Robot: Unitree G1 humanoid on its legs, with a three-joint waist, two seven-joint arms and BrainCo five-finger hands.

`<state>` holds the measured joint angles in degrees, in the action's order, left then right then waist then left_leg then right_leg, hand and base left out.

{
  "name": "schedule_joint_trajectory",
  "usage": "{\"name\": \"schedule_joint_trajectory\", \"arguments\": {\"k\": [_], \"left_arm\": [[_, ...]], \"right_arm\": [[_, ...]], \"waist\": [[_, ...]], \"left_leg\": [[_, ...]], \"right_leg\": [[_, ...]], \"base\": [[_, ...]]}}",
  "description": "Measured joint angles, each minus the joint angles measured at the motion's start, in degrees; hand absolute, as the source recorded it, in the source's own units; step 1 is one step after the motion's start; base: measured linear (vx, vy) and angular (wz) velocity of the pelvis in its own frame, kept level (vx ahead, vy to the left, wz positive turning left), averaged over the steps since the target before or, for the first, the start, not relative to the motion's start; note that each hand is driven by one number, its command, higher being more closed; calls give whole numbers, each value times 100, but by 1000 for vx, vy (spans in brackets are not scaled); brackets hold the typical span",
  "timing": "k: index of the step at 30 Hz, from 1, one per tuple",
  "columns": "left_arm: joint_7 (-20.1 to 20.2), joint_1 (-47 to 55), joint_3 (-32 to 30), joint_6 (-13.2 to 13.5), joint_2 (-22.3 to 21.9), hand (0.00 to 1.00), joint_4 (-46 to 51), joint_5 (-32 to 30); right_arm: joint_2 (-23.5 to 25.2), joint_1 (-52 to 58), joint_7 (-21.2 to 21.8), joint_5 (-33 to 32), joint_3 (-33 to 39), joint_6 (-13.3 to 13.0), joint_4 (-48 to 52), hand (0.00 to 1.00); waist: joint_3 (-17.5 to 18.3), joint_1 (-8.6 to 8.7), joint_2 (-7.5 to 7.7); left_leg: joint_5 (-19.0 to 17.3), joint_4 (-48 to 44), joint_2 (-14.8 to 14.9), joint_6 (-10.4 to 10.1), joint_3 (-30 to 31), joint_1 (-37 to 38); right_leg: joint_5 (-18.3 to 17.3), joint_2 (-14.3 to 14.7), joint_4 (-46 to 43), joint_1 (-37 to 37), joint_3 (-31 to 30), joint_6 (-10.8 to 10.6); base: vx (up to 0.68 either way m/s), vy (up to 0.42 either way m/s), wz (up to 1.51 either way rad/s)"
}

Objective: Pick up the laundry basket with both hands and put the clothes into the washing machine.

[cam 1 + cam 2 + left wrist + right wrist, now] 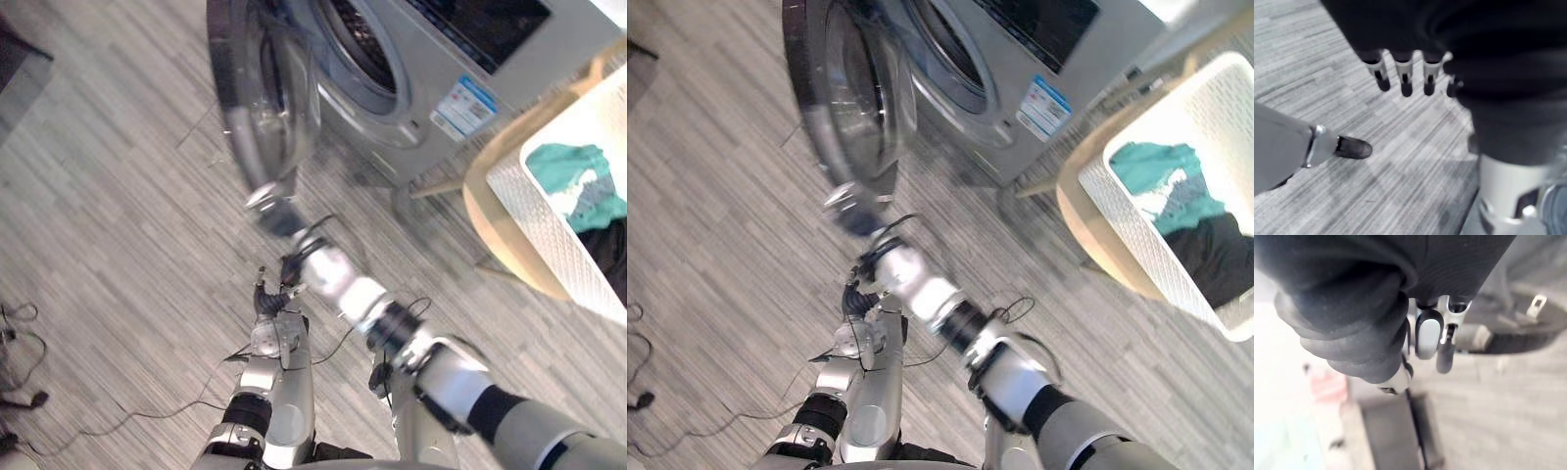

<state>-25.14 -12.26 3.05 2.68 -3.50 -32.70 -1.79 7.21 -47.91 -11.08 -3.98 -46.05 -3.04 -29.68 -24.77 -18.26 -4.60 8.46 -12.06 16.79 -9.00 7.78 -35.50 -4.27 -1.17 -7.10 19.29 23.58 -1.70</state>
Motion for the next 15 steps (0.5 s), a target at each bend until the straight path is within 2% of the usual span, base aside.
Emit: {"name": "schedule_joint_trajectory", "arguments": {"k": [3, 7, 8, 12, 13, 15], "left_arm": [[-37, 66, -97, 5, 44, 0, 30, 0], [-109, 228, -119, -24, 259, 0, 23, 1], [-116, 218, -127, -25, 292, 0, 22, 0], [-122, 209, -133, -38, 468, 0, -75, 0], [-122, 219, -132, -56, 515, 0, -144, 0], [-119, 237, -92, -131, 572, 0, -171, 1]], "right_arm": [[1, 26, 143, 1, -205, -22, -94, 100], [1, 32, 99, 3, 209, -16, -103, 100], [1, 31, 82, 7, 315, -16, -103, 0], [1, 23, -159, -1, 1146, -15, -96, 0], [-1, 23, -217, -6, 1381, -11, -95, 0], [-8, 19, -285, -111, 1645, -3, -34, 0]], "waist": [[80, -164, 51], [79, -133, 88], [80, -131, 96], [74, -114, 204], [75, -96, 311], [86, 60, 410]], "left_leg": [[0, 2, -125, -1, 10, 0], [-2, 4, -299, 0, -26, 6], [-4, 5, -305, -1, -31, 15], [-163, 4, -288, -89, -100, 108], [-165, 5, -290, -90, -174, 137], [-165, 9, -300, -88, -199, 151]], "right_leg": [[-293, -177, -368, -32, 211, -79], [-307, -385, -530, -2, 225, -151], [-302, -398, -550, 6, 213, -160], [-320, -430, -727, 99, 99, -209], [-318, -469, -773, 140, 30, -230], [-235, -496, -768, 147, -21, -252]], "base": [[87, 40, 62], [4, 112, 18], [-72, 91, -6], [-99, 84, -17], [-92, 59, -19], [-77, 45, -9]]}}
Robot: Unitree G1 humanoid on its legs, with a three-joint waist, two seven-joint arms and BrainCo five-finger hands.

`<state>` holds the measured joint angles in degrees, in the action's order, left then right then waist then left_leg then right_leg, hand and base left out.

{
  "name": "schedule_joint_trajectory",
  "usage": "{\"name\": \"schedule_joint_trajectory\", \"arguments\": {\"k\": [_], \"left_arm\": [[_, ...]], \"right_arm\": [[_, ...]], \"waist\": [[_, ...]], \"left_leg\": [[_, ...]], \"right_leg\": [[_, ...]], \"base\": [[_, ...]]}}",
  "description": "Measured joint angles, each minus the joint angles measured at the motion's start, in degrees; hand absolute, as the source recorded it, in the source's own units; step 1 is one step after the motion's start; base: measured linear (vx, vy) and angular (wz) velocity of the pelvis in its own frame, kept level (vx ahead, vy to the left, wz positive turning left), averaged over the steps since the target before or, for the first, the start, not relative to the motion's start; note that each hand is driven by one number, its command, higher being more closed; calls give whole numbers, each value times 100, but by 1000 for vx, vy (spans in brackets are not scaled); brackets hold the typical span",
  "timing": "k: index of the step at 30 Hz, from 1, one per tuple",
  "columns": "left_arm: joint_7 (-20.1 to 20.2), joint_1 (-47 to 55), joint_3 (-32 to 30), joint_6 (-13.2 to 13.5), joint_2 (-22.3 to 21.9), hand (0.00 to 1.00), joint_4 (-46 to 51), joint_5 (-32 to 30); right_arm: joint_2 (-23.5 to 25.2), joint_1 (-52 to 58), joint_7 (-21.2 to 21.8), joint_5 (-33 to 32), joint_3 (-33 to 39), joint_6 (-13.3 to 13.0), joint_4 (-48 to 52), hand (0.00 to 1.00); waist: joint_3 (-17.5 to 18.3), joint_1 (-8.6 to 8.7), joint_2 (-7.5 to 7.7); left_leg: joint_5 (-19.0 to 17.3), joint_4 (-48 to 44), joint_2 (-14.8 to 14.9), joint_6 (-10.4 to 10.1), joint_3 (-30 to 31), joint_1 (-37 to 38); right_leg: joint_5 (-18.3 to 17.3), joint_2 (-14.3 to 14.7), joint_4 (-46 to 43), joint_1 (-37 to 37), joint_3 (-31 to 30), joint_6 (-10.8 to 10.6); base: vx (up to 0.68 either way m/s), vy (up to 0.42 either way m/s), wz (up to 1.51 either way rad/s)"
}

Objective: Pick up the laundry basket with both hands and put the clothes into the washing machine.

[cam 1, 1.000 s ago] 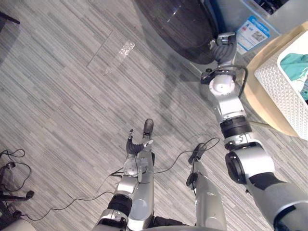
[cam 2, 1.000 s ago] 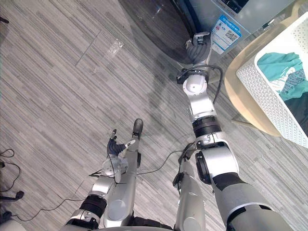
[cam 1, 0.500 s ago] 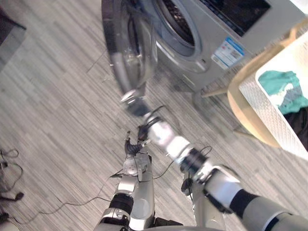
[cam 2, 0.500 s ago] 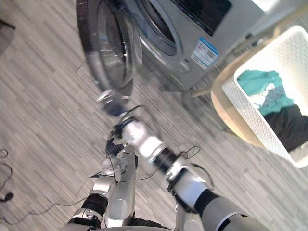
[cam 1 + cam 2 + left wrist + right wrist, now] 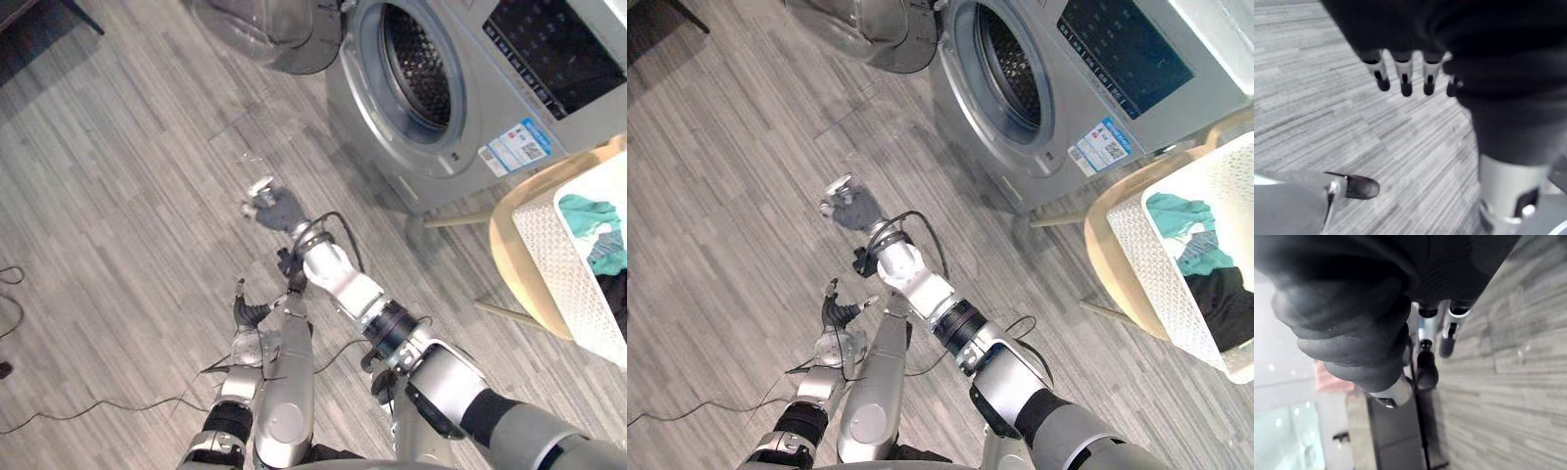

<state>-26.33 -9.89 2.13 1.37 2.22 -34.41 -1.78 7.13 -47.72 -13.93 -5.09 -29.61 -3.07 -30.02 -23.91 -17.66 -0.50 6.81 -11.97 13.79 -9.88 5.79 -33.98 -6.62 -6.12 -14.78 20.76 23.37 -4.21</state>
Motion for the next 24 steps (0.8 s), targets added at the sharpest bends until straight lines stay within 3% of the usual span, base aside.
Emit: {"name": "schedule_joint_trajectory", "arguments": {"k": [2, 4, 5, 7, 9, 10, 12, 13, 15, 16, 18, 20, 24], "left_arm": [[16, -70, 36, -30, 44, 0, 40, 0], [25, -278, 210, -120, 148, 0, 85, 3], [69, -579, 292, -182, 151, 0, 308, 9], [84, -1118, 289, -219, 166, 0, 565, 7], [34, -2362, 203, -249, 459, 0, 594, 4], [-26, -2950, 166, -278, 737, 0, 565, -25], [-160, -4558, 129, -292, 1925, 0, -109, -127], [-174, -5459, 167, -348, 2734, 0, -855, -122], [-23, -6432, 276, -368, 3772, 0, -1720, 213], [167, -6840, 278, -374, 4220, 0, -2010, 615], [394, -7355, 247, -476, 4636, 0, -2082, 842], [541, -7635, 280, -535, 4710, 0, -1976, 838], [563, -7849, 34, -981, 4455, 0, -1716, 1019]], "right_arm": [[-21, 41, -30, -78, 92, 55, 263, 0], [-185, 580, -85, -174, 97, 82, 1319, 0], [-358, 1289, -83, -279, 124, -44, 2221, 0], [-555, 2026, -42, -344, 267, -149, 2911, 0], [-997, 3071, 101, -469, 837, -287, 3584, 0], [-1175, 3395, 188, -541, 1227, -301, 3763, 0], [-1467, 4081, 274, -744, 2182, -309, 4077, 0], [-1556, 4334, 330, -1012, 2587, -342, 4266, 0], [-1557, 4684, 454, -1416, 2947, -437, 4506, 0], [-1480, 4918, 507, -1645, 3138, -495, 4723, 0], [-1289, 5493, 591, -1894, 3245, -565, 5455, 0], [-1122, 5880, 644, -2023, 3229, -656, 6016, 0], [-912, 6416, 684, -2222, 3045, -831, 6582, 0]], "waist": [[-1, 194, 70], [1, 332, 152], [12, 496, 210], [4, 700, 302], [-2, 943, 437], [-26, 1069, 487], [-45, 1281, 737], [-79, 1512, 857], [-100, 1816, 959], [-96, 1888, 971], [-96, 1890, 971], [-93, 1822, 975], [-88, 1906, 981]], "left_leg": [[4, -5, -9, 3, -50, 9], [-2, -4, 4, 12, -171, 63], [-34, -25, -17, 66, -326, 113], [-103, -175, -10, 170, -501, 126], [-300, -489, 48, 283, -788, 62], [-407, -694, 88, 323, -880, -17], [-754, -1272, 320, 370, -1169, -294], [-914, -1580, 438, 400, -1232, -498], [-1158, -2000, 614, 441, -1239, -850], [-1306, -2321, 723, 466, -1231, -1087], [-1512, -2769, 959, 507, -1221, -1591], [-1680, -3121, 1156, 531, -1183, -2004], [-1940, -3603, 1334, 662, -1094, -2669]], "right_leg": [[78, -9, 29, 19, -54, -3], [184, 1, 148, 54, -205, -41], [288, 2, 254, 49, -342, -74], [405, 16, 325, 46, -516, -80], [624, 51, 501, 63, -814, -120], [732, 73, 591, 73, -922, -133], [998, 193, 807, 263, -1302, -188], [1162, 271, 988, 320, -1427, -220], [1385, 396, 1297, 375, -1584, -294], [1500, 459, 1430, 460, -1619, -314], [1615, 608, 1499, 761, -1713, -375], [1725, 724, 1583, 962, -1734, -396], [1895, 793, 1814, 1294, -1799, -448]], "base": [[-51, 36, -12], [-45, 35, -36], [-14, 41, -46], [3, 39, -58], [-2, 41, -67], [-37, 69, -78], [-61, 90, -106], [-39, 58, -80], [-12, 62, -60], [-2, 69, -54], [14, 20, -53], [8, 15, -53], [-13, 26, -36]]}}
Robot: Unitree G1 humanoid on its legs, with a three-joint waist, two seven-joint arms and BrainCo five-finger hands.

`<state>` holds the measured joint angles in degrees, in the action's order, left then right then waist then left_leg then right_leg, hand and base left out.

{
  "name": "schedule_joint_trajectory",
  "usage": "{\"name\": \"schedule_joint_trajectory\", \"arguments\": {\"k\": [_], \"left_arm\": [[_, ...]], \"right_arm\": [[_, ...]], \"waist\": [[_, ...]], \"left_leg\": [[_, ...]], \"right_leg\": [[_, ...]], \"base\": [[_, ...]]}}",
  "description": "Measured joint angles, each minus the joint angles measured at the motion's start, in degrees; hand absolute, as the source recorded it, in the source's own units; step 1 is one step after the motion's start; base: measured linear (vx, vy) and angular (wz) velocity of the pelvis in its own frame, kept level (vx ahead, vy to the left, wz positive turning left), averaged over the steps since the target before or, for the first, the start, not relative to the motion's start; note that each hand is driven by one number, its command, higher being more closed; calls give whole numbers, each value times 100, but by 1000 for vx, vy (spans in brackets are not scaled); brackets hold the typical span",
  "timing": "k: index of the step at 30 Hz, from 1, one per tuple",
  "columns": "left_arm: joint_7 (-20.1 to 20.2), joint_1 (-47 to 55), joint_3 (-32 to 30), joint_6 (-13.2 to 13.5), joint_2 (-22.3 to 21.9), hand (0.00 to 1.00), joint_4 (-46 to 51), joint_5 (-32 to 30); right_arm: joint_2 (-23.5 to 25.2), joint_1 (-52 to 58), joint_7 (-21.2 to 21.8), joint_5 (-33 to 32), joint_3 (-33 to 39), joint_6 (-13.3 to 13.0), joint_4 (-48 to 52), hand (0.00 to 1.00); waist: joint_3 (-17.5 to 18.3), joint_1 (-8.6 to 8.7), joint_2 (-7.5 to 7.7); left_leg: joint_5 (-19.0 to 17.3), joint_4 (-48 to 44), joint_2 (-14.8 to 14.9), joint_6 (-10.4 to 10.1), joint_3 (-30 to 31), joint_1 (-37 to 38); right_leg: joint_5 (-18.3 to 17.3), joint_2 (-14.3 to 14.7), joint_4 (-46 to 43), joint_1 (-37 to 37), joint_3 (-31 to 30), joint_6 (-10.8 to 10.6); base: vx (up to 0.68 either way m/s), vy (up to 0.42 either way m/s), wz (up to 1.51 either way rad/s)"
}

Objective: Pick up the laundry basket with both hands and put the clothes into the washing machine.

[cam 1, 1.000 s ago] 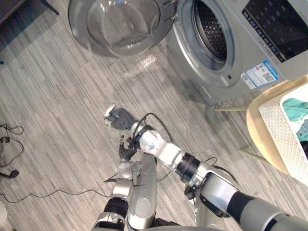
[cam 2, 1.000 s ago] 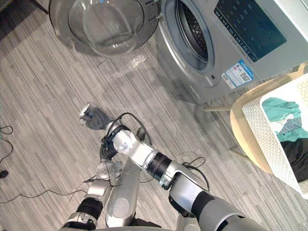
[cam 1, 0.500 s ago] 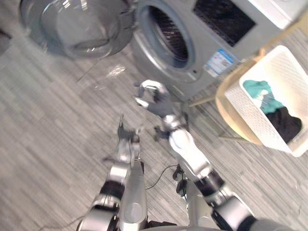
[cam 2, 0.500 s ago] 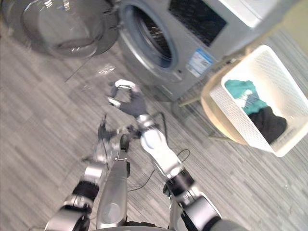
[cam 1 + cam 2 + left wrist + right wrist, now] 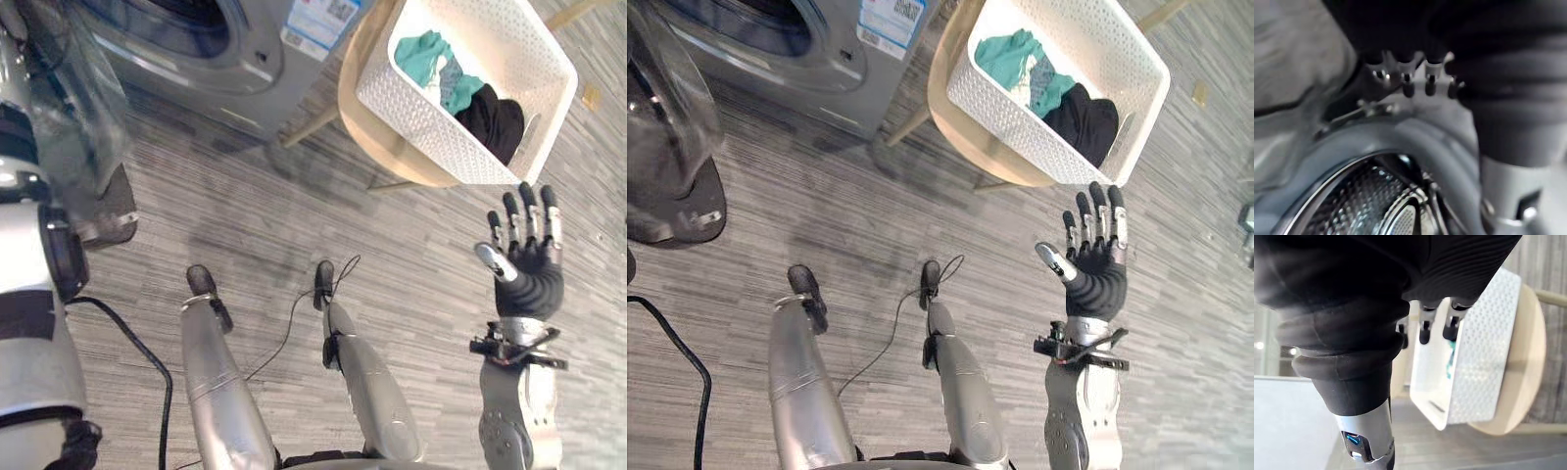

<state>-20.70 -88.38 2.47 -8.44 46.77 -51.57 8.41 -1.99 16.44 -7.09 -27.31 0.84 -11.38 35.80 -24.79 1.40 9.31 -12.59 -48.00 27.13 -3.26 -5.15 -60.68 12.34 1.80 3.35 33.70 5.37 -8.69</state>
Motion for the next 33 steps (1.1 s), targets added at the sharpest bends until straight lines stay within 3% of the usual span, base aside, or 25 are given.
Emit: {"name": "schedule_joint_trajectory", "arguments": {"k": [1, 6, 18, 22, 26, 33], "left_arm": [[-119, 5, -404, -71, -92, 0, 75, 1], [-54, 261, -1278, -262, -170, 0, 435, -12], [72, 527, -1691, -302, -340, 0, 738, -23], [86, 803, -2119, -352, -484, 0, 836, -15], [198, 1149, -2354, -415, -572, 0, 836, -65], [748, 1808, -2789, -473, -538, 0, 836, -818]], "right_arm": [[6, 86, 4, -43, -43, 23, -41, 0], [-35, 337, 162, -374, -8, 37, -52, 0], [-319, 390, 479, -581, 55, 49, -60, 0], [-336, 389, 496, -579, 46, 65, -73, 0], [-459, 396, 560, -535, 42, 71, -122, 0], [-536, 442, 749, -556, 31, 296, -412, 0]], "waist": [[0, 5, 0], [1, 93, -2], [27, 84, -61], [21, 76, -82], [158, 58, -284], [435, -15, -552]], "left_leg": [[-11, -44, 34, 5, -42, -9], [-10, -2, 99, -2, -123, 18], [-8, 1, 64, -1, -201, 86], [3, 135, -21, -8, -327, 390], [19, 294, -126, -34, -410, 678], [78, 742, -274, -126, -740, 1508]], "right_leg": [[17, 9, 2, 19, -62, 11], [29, 37, 15, 51, -80, 34], [26, -10, 12, 42, -86, 40], [-5, -114, 9, -135, -93, 80], [-81, -209, -17, -314, -61, 115], [-356, -398, -268, -668, -125, 112]], "base": [[-11, -1, -24], [-10, -54, -8], [-1, -3, 0], [8, -16, 7], [24, -34, 14], [26, -52, 6]]}}
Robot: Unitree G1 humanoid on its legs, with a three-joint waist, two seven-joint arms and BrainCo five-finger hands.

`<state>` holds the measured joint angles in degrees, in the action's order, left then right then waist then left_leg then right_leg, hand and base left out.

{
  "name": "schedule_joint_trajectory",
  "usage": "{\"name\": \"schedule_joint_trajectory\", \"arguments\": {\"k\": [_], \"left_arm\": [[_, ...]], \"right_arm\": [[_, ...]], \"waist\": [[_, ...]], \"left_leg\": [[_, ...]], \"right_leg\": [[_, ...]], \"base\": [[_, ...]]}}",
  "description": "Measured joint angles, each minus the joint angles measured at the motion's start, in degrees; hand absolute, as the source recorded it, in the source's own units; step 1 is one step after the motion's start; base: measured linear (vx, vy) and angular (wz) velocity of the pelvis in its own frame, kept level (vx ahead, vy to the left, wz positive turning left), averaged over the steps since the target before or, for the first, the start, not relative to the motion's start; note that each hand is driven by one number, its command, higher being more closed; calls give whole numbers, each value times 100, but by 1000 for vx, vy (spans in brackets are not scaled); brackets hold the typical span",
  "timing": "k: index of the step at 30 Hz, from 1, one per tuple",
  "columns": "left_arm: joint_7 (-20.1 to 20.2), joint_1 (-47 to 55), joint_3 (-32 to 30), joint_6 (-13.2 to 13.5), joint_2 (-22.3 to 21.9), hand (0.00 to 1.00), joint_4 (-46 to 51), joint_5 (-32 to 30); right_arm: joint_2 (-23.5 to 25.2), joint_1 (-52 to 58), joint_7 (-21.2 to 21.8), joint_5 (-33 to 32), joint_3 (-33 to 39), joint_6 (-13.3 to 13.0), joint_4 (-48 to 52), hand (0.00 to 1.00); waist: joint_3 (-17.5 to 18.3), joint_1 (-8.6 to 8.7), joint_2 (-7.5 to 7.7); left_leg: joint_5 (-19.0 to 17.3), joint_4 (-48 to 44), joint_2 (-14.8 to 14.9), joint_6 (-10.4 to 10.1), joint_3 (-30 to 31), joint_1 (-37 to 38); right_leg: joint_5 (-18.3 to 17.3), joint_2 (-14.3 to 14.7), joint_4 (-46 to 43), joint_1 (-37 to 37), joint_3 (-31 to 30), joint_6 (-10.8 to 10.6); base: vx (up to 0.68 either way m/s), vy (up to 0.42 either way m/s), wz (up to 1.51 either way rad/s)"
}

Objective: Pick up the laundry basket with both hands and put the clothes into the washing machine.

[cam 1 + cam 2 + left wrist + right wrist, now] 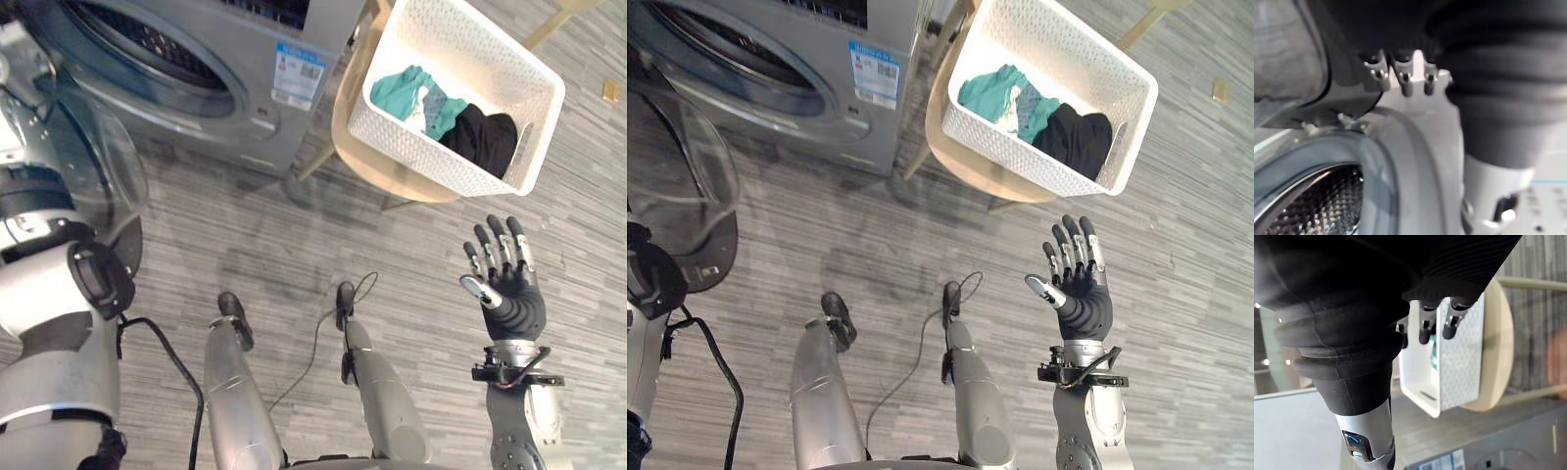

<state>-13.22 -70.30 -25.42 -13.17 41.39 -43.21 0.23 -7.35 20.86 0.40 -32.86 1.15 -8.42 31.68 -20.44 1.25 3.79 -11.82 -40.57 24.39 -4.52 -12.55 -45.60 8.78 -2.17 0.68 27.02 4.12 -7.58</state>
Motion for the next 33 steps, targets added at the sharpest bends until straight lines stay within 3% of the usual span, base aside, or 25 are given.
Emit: {"name": "schedule_joint_trajectory", "arguments": {"k": [4, 9, 15, 22, 25, 26, 28, 31, 33], "left_arm": [[548, 374, 7, -13, 269, 0, -23, -515], [1145, 1281, 5, 6, 975, 0, -230, -1085], [1418, 1827, -189, 10, 1216, 0, -382, -1231], [900, 2345, -177, 235, 1219, 0, 38, -1181], [546, 2989, 86, 319, 1193, 0, 1246, -940], [-52, 4553, 223, 873, 370, 0, 3595, -891], [-156, 4915, 219, 954, 38, 0, 3697, -893], [-211, 5020, 170, 946, -201, 0, 3756, -895], [-147, 5663, 63, 1059, -1003, 0, 4414, -732]], "right_arm": [[0, 239, 220, -59, 1, 32, -60, 0], [0, 615, 445, -258, 7, 190, -114, 0], [1, 734, 619, -371, -90, 231, -120, 0], [86, 756, 724, -363, -415, 212, -371, 0], [391, 676, 702, -342, -375, 205, -768, 0], [824, 596, 594, 96, -33, 205, -1348, 0], [828, 578, 579, 193, 144, 205, -1535, 0], [878, 519, 564, 227, 303, 224, -1788, 0], [1015, 497, 555, 329, 387, 239, -1807, 0]], "waist": [[125, -54, -27], [505, -39, -62], [599, -55, -74], [605, -40, -72], [739, -40, -80], [1048, -44, -228], [1133, -54, -322], [1154, -62, -327], [1190, 27, -322]], "left_leg": [[80, 303, -75, -62, -173, 467], [110, 523, -74, -111, -337, 749], [128, 601, -72, -144, -355, 851], [227, 843, -272, -156, -289, 1247], [365, 1145, -512, -164, -231, 1547], [559, 1714, -867, -159, -177, 2145], [627, 1861, -945, -158, -177, 2272], [689, 1972, -976, -151, -177, 2339], [789, 2275, -1129, -135, -244, 2652]], "right_leg": [[-150, -73, -139, -181, -20, 37], [-258, -82, -242, -198, -96, 72], [-287, -79, -244, -270, -45, 103], [-470, -214, -411, -572, 81, 80], [-637, -350, -567, -738, 196, 59], [-785, -540, -544, -1194, 352, 3], [-803, -583, -533, -1269, 369, 4], [-776, -585, -471, -1320, 371, 18], [-727, -683, -273, -1537, 361, -6]], "base": [[45, -77, 3], [46, -66, -7], [5, -66, 0], [11, -36, 15], [57, -48, 41], [88, -62, 67], [25, -35, 30], [-38, -28, 4], [2, -2, 3]]}}
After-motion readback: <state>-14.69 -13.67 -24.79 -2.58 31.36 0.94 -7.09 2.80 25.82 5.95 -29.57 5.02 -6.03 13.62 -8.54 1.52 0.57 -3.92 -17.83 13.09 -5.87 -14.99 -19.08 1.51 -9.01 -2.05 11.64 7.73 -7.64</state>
